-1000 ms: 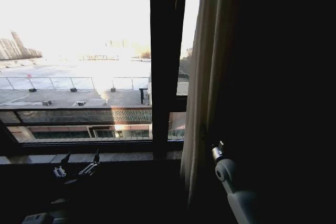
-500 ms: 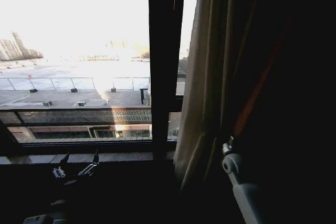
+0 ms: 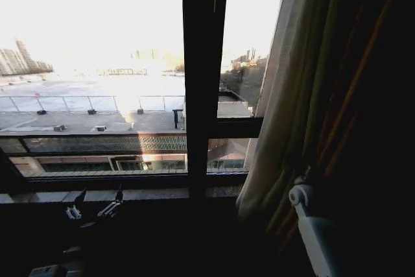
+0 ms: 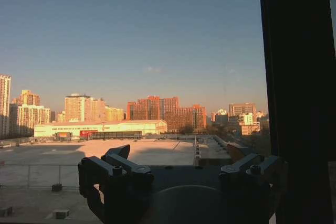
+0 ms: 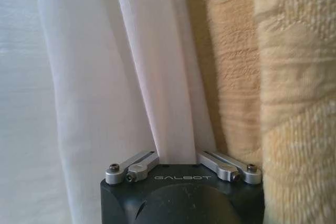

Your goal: Open the curtains by pulling them apart, changing their state from closed to fully open.

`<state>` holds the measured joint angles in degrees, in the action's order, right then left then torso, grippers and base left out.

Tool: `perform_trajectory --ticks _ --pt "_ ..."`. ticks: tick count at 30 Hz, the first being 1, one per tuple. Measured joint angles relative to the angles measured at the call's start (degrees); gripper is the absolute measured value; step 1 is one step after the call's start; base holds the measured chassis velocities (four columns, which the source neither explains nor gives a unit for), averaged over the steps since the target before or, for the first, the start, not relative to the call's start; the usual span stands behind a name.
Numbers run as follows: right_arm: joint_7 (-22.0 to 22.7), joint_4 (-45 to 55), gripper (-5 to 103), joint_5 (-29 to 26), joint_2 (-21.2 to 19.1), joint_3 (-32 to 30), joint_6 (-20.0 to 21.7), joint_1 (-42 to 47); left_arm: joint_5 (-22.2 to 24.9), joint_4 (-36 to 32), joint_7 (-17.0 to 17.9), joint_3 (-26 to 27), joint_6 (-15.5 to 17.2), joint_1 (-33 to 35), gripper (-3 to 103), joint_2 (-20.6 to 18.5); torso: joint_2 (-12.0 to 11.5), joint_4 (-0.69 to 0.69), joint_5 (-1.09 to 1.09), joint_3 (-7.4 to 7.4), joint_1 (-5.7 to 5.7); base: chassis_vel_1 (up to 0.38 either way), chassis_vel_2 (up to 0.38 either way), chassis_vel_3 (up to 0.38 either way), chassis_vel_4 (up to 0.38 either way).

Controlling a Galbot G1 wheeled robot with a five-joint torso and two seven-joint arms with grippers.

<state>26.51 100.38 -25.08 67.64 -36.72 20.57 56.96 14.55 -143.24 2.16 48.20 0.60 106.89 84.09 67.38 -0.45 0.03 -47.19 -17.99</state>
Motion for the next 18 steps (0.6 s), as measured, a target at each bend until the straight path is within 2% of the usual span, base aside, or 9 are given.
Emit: perform_trajectory --ticks 1,2,4,5,8,10,13,17,18 --pt "0.0 0.0 -2 0.0 0.0 0.0 0.0 0.0 0.0 0.0 0.0 0.0 0.0 0.0 100 0.0 0.0 0.00 0.00 0.00 0.00 0.000 0.000 0.000 0.000" --pt "-1.2 1.7 3 -0.1 0.1 0.6 0.5 1.2 0.1 0.0 0.0 0.1 0.0 0.0 100 -0.1 0.0 -0.01 0.06 -0.01 0.00 0.000 0.000 0.000 0.000" --pt "-3.1 7.2 14 -0.3 0.3 2.1 1.7 4.3 0.5 0.0 0.0 0.2 0.1 -0.1 100 -0.2 0.0 -0.01 0.00 -0.01 0.00 0.000 0.000 0.000 0.000" --pt "-3.1 7.2 14 -0.3 0.3 2.1 1.7 4.3 0.5 0.0 0.0 0.2 0.1 -0.1 100 -0.2 0.0 -0.01 0.00 -0.01 0.00 0.000 0.000 0.000 0.000" --pt "-6.2 15.0 30 -0.8 0.4 4.0 5.2 9.4 1.1 0.0 0.1 0.2 0.2 -0.4 100 -0.3 0.0 0.00 0.01 -0.01 0.00 0.000 0.000 0.000 0.000" --pt "-7.2 17.4 30 -0.8 0.3 4.5 6.1 11.2 1.3 0.0 0.1 0.2 0.3 -0.4 100 -0.4 0.0 0.01 -0.03 0.00 0.00 0.000 0.000 0.000 0.000" --pt "-9.4 25.2 46 -0.5 0.3 5.7 8.9 16.8 1.7 0.0 0.1 0.0 0.6 -0.8 100 -0.5 0.0 0.01 -0.02 0.01 0.00 0.000 0.000 0.000 0.000" --pt "-10.3 31.1 63 0.9 0.9 6.7 9.0 21.4 2.3 0.0 0.2 -0.2 1.3 -1.2 100 -0.6 0.0 0.01 -0.03 0.01 0.00 0.000 0.000 0.000 0.000" --pt "-10.3 31.1 63 0.9 0.9 6.7 9.0 21.4 2.3 0.0 0.2 -0.2 1.3 -1.2 100 -0.6 0.0 0.01 -0.03 0.01 0.00 0.000 0.000 0.000 0.000"
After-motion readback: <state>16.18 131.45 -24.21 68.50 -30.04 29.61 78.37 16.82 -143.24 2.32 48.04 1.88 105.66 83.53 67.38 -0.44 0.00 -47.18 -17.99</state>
